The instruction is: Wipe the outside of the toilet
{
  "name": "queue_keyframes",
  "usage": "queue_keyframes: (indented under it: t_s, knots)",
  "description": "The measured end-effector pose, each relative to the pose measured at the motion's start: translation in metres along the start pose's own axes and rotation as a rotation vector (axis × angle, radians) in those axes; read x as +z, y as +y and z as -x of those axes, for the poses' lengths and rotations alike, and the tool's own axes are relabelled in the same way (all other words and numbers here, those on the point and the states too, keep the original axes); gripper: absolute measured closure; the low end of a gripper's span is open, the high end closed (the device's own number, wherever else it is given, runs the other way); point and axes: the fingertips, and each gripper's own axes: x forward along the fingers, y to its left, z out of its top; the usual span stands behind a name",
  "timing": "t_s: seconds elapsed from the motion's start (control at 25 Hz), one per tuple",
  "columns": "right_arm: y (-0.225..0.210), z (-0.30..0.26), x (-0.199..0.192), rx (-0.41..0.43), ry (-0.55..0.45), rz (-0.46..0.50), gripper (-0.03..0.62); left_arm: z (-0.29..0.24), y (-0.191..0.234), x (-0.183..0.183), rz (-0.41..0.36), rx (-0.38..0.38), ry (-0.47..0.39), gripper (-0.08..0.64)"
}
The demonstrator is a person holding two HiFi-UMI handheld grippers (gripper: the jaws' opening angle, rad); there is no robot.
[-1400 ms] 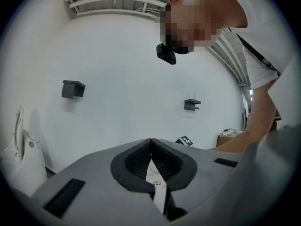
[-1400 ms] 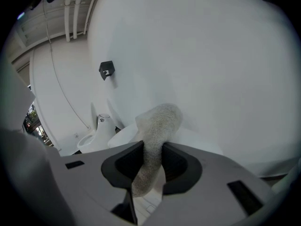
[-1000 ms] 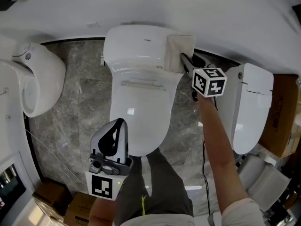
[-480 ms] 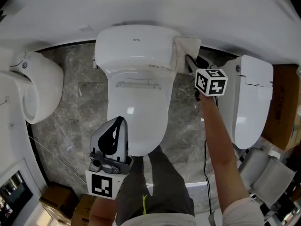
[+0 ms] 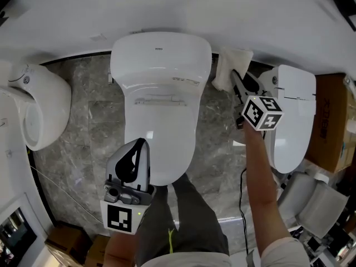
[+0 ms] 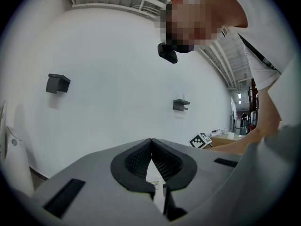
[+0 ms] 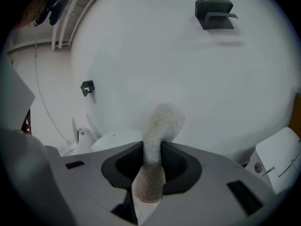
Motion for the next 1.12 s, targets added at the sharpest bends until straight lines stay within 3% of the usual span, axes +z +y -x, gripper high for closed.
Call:
queue_keyframes:
  t_s: [0.12,0.28,0.52,0.68,0.84,1.0,1.12]
  knots:
    - [0.027,0.018,0.007,0.071,-0.047,-0.038,0.476,0.009,0.001,-0.004,0.017,-0.017,-0.012,0.543]
    - [0.064,0.051,0.016,0.178,-0.121,-0.175,0.477,0.031,0.003,-0.008,0.033,-0.055,-0.008,0.543]
    - [0.074,0.097,0.037,0.233,-0.248,-0.330,0.476,0.055,-0.002,0.006,0.013,-0.117,0.010,0.543]
    - [0.052,0.102,0.044,0.366,-0.357,-0.489,0.477,0.037,-0.016,0.009,-0.002,-0.146,0.015,0.543]
    - [0.005,0.084,0.035,0.395,-0.411,-0.511,0.476,0.007,-0.040,0.004,-0.039,-0.173,0.032,0.543]
    - [-0.020,0.046,0.009,0.505,-0.380,-0.563,0.476,-0.025,-0.059,-0.017,-0.054,-0.191,0.073,0.543]
    - [-0.025,0.017,-0.011,0.684,-0.307,-0.620,0.476,-0.050,-0.071,-0.038,-0.054,-0.193,0.104,0.543]
